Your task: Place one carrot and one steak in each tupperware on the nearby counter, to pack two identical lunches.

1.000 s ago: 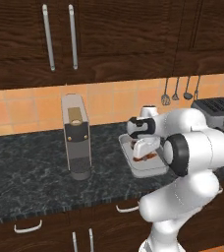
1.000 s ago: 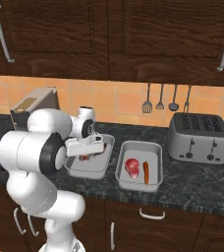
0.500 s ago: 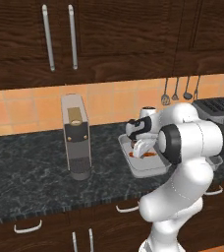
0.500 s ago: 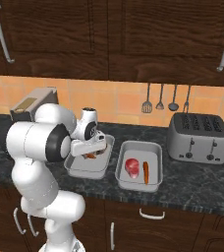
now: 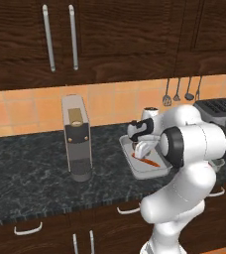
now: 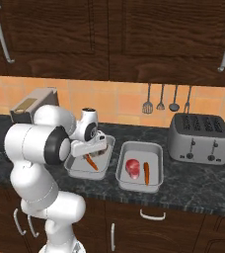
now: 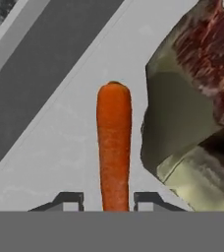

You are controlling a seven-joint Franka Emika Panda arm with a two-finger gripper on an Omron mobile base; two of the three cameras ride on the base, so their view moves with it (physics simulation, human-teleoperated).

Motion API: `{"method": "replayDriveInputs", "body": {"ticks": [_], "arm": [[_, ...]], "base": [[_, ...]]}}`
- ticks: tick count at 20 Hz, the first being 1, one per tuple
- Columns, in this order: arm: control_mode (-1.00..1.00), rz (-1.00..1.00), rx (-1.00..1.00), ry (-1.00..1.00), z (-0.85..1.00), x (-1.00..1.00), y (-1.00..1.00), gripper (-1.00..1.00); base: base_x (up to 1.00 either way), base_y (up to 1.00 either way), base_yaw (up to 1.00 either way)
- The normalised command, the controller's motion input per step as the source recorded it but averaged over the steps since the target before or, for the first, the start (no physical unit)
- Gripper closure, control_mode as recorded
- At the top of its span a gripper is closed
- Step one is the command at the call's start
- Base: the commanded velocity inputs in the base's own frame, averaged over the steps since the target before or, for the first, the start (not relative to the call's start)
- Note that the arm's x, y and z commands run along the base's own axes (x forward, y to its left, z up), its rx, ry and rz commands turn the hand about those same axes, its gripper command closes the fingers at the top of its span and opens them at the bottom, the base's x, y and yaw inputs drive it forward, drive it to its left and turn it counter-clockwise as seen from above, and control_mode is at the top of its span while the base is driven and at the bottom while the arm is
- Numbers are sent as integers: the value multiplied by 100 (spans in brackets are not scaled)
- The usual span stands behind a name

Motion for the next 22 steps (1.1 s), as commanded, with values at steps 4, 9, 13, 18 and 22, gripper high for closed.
{"method": "replayDriveInputs", "body": {"ticks": [4, 9, 13, 18, 22], "arm": [[-100, 0, 0, -1, 63, -34, 0, -100], [-100, -4, 0, -5, 67, -87, 0, -100], [-100, -12, 0, -7, 26, -100, -3, -100], [-100, -7, 0, -6, 13, -38, -5, -100], [-100, -29, 0, -5, 70, -4, 12, -100]], "base": [[0, 0, 0], [0, 0, 0], [0, 0, 0], [0, 0, 0], [0, 0, 0]]}}
